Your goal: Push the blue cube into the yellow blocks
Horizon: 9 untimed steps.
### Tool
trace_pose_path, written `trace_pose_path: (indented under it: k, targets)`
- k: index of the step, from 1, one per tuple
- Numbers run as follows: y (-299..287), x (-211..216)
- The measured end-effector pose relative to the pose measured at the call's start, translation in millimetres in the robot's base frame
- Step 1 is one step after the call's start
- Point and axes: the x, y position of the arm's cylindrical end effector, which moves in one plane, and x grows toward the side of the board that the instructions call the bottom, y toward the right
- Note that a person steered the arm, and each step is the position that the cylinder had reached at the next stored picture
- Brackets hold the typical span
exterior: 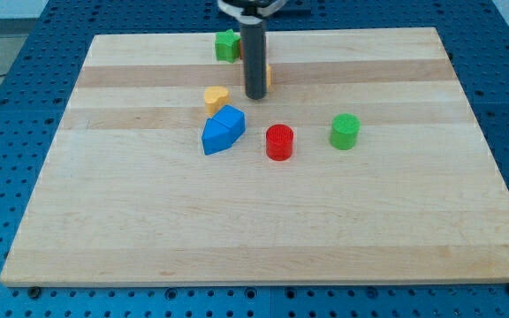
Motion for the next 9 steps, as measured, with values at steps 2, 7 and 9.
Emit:
trace_pose_path:
  k: [2, 7, 9]
  targets:
    - [-8.3, -31.5]
    - [-67.3, 65.5]
    - [-71.7, 30.5]
